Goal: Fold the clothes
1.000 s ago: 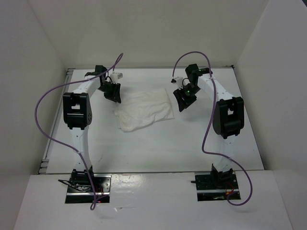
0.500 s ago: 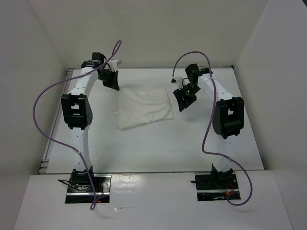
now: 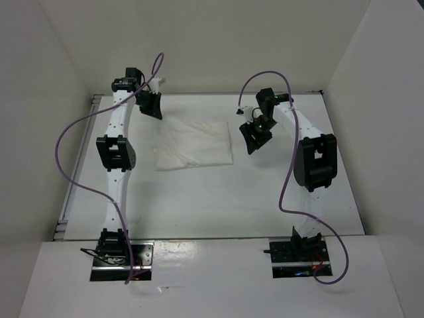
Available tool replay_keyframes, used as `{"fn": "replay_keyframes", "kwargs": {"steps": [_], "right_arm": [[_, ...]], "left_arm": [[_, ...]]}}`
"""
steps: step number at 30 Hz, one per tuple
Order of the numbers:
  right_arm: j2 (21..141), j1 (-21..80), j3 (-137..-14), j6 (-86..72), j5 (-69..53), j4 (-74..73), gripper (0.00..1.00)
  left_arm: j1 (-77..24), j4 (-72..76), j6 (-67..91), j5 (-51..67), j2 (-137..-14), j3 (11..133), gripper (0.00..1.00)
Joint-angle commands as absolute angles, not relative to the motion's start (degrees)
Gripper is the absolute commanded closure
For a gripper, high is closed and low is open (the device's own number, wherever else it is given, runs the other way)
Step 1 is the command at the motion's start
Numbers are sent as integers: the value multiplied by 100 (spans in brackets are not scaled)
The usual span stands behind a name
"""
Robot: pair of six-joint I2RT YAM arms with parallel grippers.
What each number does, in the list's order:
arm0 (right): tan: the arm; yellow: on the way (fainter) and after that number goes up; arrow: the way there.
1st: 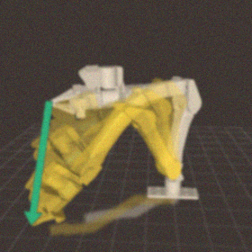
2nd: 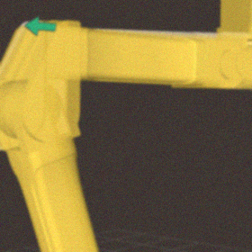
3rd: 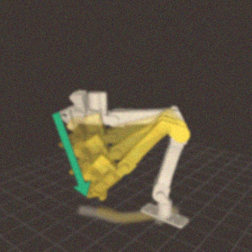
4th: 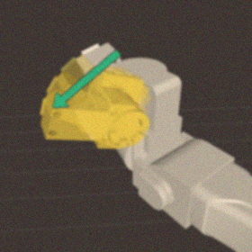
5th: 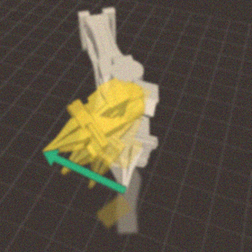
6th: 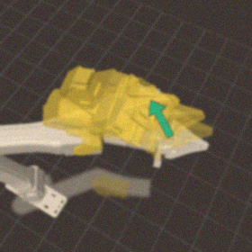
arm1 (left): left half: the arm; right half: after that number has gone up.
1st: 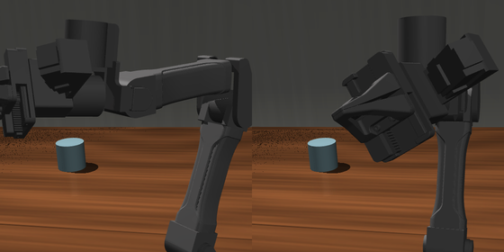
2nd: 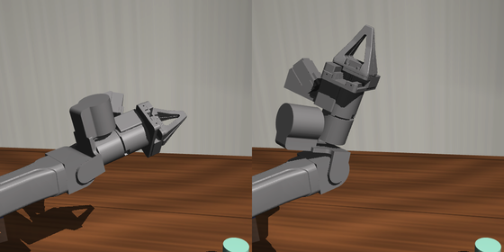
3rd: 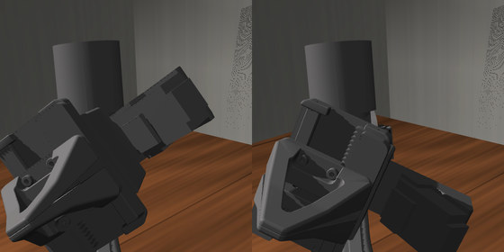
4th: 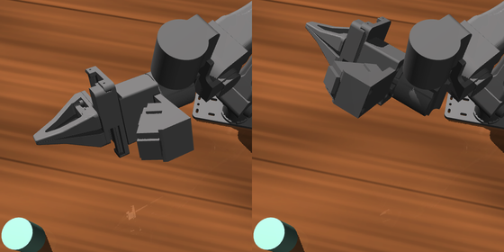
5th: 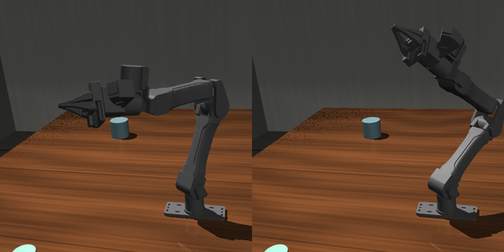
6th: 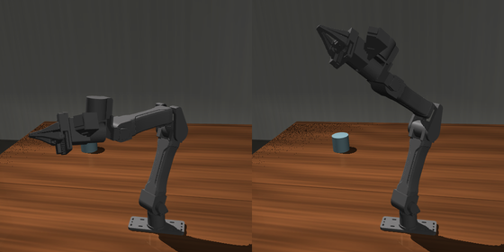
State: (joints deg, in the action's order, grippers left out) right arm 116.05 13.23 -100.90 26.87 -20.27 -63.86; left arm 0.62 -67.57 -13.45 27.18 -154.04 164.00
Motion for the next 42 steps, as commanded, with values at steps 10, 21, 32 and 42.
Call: {"fn": "replay_keyframes", "kwargs": {"steps": [10,21,32,42], "right_arm": [[11408,1362,-10397,2628,-2074,-6372,35],[11847,1362,-10863,2566,-2495,-6425,35],[12042,1415,-11084,2619,-2698,-6539,35],[11751,1415,-10706,2567,-2470,-6381,35]], "left_arm": [[843,-7444,-1152,3032,-15093,16331,36],[-43,-5206,-968,3087,-11859,10462,34],[-97,-4158,245,2453,-11944,9853,38],[-220,-4280,299,2347,-12489,10169,39]]}}
